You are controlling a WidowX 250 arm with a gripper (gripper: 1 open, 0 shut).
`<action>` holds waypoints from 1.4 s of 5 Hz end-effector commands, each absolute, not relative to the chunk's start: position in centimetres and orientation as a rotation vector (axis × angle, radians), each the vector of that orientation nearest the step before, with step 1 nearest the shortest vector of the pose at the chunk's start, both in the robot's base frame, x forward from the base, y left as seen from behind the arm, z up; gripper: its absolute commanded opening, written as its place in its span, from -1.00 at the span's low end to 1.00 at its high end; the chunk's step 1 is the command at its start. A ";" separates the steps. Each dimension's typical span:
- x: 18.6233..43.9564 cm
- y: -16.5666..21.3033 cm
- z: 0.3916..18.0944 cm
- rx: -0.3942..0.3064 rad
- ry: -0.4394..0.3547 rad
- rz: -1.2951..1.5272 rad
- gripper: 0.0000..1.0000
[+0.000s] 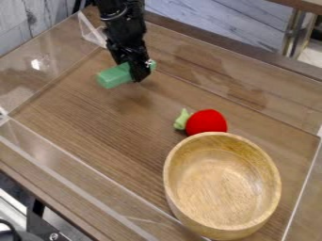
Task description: Remove the green stick from the brown bowl and put it on the table
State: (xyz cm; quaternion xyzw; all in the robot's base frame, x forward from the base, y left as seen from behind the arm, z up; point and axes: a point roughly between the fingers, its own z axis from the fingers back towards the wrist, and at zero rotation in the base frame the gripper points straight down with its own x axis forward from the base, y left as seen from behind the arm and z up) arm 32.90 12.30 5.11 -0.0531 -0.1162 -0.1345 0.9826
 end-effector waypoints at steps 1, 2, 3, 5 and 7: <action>33.2 11.8 7.1 -0.089 -0.288 -0.313 -1.00; 33.5 12.2 6.8 -0.098 -0.294 -0.303 -1.00; 33.7 12.6 6.3 -0.105 -0.298 -0.293 -1.00; 32.1 12.3 5.1 -0.142 -0.281 -0.298 -1.00; 30.3 11.0 5.5 -0.180 -0.277 -0.340 1.00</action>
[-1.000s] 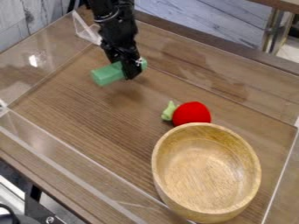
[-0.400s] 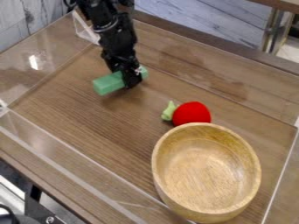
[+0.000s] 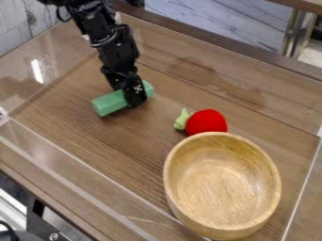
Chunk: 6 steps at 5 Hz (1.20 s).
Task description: Remove the green stick from the brown bowl and put it on the table
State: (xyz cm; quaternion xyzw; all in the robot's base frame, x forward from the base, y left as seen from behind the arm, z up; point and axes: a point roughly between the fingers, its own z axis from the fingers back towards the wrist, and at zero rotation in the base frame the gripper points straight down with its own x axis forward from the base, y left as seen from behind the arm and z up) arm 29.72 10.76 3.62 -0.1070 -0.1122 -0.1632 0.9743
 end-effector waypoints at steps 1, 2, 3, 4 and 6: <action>29.6 9.8 6.6 -0.199 -0.282 -0.344 -1.00; 29.5 10.5 6.5 -0.208 -0.286 -0.345 -1.00; 29.4 11.2 6.4 -0.217 -0.292 -0.341 -1.00; 29.2 11.8 6.3 -0.227 -0.298 -0.338 -1.00; 29.6 12.0 8.0 -0.250 -0.296 -0.368 -1.00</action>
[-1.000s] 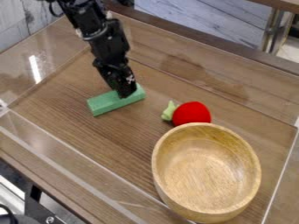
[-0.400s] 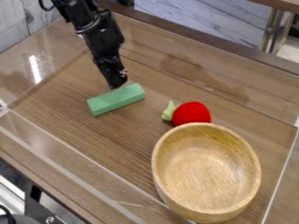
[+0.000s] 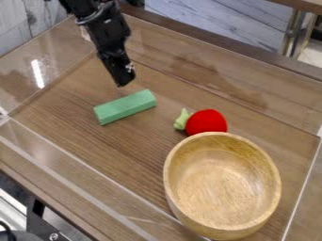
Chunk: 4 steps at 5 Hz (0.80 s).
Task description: Remove the green stick from the brown bowl and put it on the table
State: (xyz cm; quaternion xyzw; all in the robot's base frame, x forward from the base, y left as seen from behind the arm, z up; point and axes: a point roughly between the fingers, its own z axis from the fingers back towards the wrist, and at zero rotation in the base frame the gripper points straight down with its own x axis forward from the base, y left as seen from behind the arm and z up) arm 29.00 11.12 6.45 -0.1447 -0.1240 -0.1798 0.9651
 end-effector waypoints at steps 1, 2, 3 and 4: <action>29.2 12.3 7.8 -0.271 -0.282 -0.439 -1.00; 28.7 12.7 7.6 -0.291 -0.268 -0.509 -1.00; 27.9 11.8 7.3 -0.295 -0.263 -0.490 1.00; 27.2 10.9 6.9 -0.297 -0.258 -0.467 1.00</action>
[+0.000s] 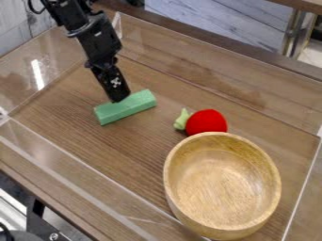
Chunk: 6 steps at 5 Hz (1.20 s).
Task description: Remove the green stick from the brown bowl and put it on the table
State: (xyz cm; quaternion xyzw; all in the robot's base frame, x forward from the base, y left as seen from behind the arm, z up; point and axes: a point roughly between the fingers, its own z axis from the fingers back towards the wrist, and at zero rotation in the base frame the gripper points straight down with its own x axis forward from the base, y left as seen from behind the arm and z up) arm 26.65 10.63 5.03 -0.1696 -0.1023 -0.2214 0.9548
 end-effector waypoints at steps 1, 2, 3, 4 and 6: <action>27.0 10.7 5.7 -0.301 -0.252 -0.484 -1.00; 26.8 10.6 4.6 -0.306 -0.248 -0.499 -1.00; 27.1 10.5 5.0 -0.305 -0.254 -0.470 -1.00; 27.5 10.5 5.4 -0.306 -0.261 -0.439 -1.00; 27.5 11.5 5.7 -0.317 -0.264 -0.443 -1.00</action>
